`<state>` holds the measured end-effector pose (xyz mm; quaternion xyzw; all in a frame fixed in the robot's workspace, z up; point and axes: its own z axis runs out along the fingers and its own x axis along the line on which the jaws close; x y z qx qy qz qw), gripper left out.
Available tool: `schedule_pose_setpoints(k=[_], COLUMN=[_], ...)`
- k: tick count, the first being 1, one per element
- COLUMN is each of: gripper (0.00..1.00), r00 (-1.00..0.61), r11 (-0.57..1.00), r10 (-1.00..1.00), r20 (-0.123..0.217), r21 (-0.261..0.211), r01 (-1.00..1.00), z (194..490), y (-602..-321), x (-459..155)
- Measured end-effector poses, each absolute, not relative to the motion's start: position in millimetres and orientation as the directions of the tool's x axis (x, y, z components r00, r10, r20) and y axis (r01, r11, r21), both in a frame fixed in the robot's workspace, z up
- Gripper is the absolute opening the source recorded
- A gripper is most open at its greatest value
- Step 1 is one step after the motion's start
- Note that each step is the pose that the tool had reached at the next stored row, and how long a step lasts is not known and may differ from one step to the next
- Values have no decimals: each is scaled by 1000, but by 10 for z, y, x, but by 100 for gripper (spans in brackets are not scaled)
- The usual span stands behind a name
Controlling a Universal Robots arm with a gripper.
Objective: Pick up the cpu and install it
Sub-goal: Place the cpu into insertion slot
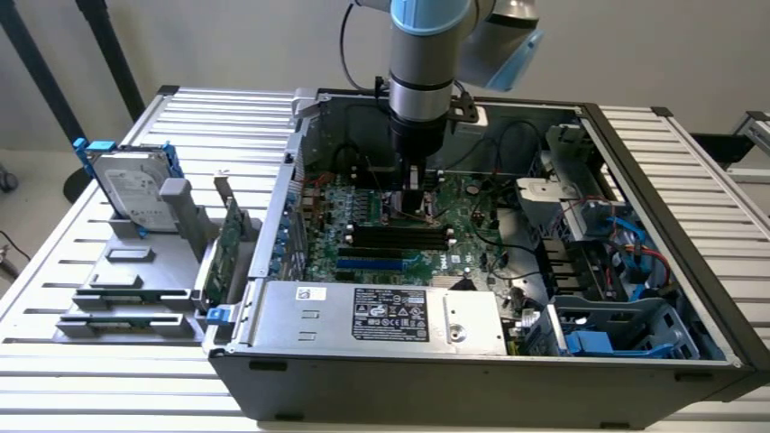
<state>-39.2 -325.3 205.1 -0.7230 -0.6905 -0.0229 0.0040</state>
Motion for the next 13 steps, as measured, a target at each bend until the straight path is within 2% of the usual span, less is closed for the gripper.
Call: schedule_pose_setpoints(k=[13], gripper=[55], r00=[45], r11=[-46], r10=[999], r20=[28], r21=[26], r01=[999], z=[2037], y=[-3251], x=[-392])
